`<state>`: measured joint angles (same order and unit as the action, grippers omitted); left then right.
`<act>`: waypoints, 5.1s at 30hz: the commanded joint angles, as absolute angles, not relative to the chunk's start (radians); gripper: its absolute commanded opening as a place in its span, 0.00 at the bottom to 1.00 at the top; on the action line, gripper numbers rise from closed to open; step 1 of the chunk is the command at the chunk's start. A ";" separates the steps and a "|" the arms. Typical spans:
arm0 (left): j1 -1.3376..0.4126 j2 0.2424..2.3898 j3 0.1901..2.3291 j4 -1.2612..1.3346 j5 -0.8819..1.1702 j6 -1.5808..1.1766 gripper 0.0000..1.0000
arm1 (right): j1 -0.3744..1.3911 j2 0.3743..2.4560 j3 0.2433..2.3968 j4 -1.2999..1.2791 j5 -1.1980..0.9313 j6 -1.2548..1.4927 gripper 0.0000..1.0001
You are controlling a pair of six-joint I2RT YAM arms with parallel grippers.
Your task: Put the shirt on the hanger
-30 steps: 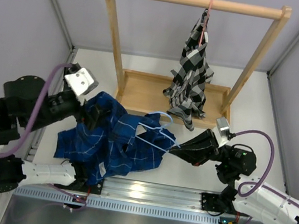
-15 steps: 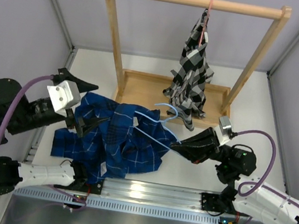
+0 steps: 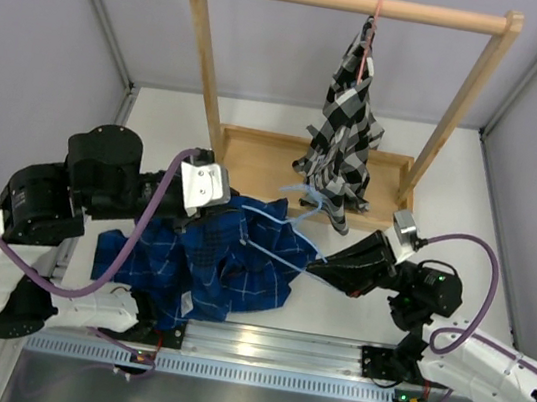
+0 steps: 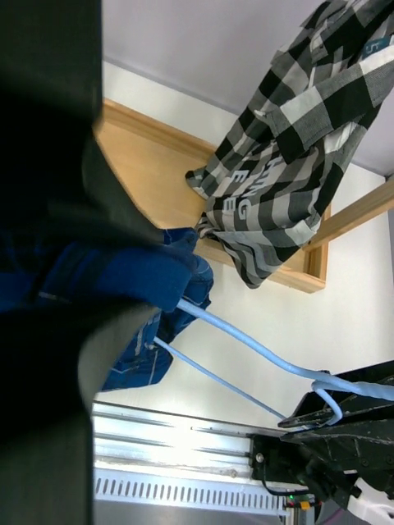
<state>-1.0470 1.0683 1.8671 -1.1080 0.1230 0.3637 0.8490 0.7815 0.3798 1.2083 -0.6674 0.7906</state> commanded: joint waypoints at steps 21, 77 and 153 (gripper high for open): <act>-1.046 1.140 1.829 -1.074 0.457 0.391 0.24 | 0.897 0.732 0.503 1.143 -0.724 0.660 0.00; -1.046 0.853 1.476 -0.586 0.063 0.230 0.00 | 1.054 0.546 0.376 0.546 -0.063 0.888 0.70; -1.046 0.532 1.230 -0.902 -0.284 0.063 0.00 | 0.670 1.203 1.427 -0.379 0.239 0.267 0.00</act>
